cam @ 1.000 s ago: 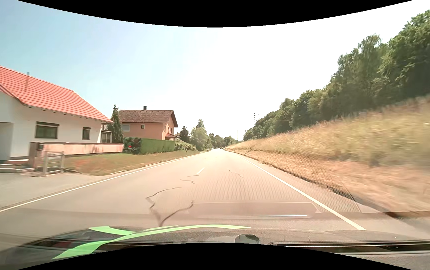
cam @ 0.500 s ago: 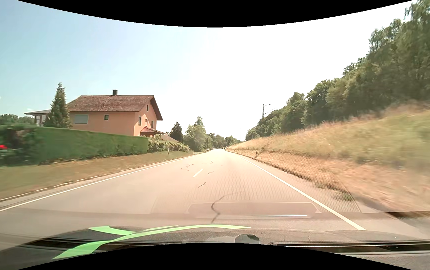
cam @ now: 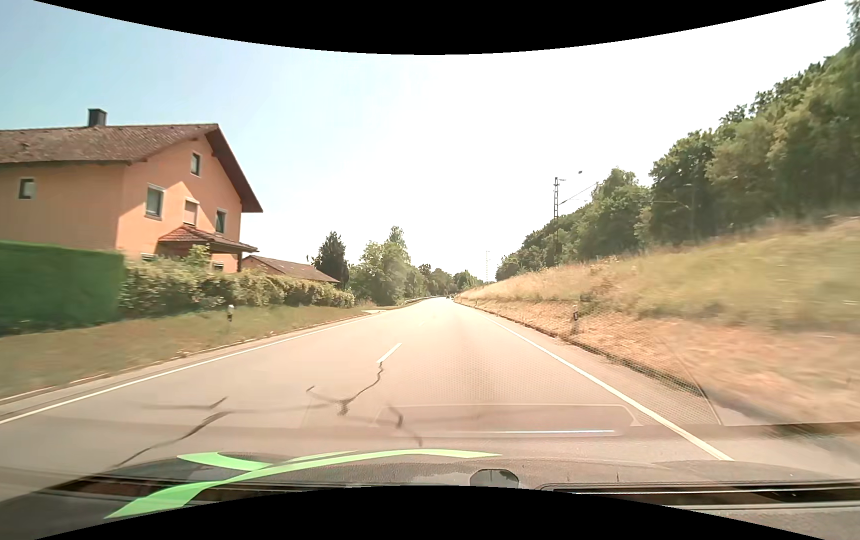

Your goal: Follow the waypoints while adhering to traffic rules and regulations

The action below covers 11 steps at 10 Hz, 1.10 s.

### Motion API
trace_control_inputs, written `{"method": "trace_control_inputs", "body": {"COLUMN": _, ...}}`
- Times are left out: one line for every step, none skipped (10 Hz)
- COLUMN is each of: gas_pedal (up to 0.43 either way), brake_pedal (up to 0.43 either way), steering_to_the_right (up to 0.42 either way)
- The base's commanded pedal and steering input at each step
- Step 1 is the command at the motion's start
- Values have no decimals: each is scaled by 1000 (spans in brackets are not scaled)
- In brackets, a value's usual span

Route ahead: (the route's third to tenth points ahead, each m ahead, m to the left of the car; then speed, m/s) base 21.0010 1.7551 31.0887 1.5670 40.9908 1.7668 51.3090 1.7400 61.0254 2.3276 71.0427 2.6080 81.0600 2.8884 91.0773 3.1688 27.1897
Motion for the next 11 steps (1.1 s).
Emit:
{"method": "trace_control_inputs", "body": {"gas_pedal": 157, "brake_pedal": 0, "steering_to_the_right": -4}}
{"method": "trace_control_inputs", "body": {"gas_pedal": 169, "brake_pedal": 0, "steering_to_the_right": -4}}
{"method": "trace_control_inputs", "body": {"gas_pedal": 189, "brake_pedal": 0, "steering_to_the_right": -4}}
{"method": "trace_control_inputs", "body": {"gas_pedal": 209, "brake_pedal": 0, "steering_to_the_right": -4}}
{"method": "trace_control_inputs", "body": {"gas_pedal": 228, "brake_pedal": 0, "steering_to_the_right": -4}}
{"method": "trace_control_inputs", "body": {"gas_pedal": 248, "brake_pedal": 0, "steering_to_the_right": -4}}
{"method": "trace_control_inputs", "body": {"gas_pedal": 260, "brake_pedal": 0, "steering_to_the_right": -4}}
{"method": "trace_control_inputs", "body": {"gas_pedal": 268, "brake_pedal": 0, "steering_to_the_right": -4}}
{"method": "trace_control_inputs", "body": {"gas_pedal": 280, "brake_pedal": 0, "steering_to_the_right": -4}}
{"method": "trace_control_inputs", "body": {"gas_pedal": 280, "brake_pedal": 0, "steering_to_the_right": -4}}
{"method": "trace_control_inputs", "body": {"gas_pedal": 287, "brake_pedal": 0, "steering_to_the_right": -4}}
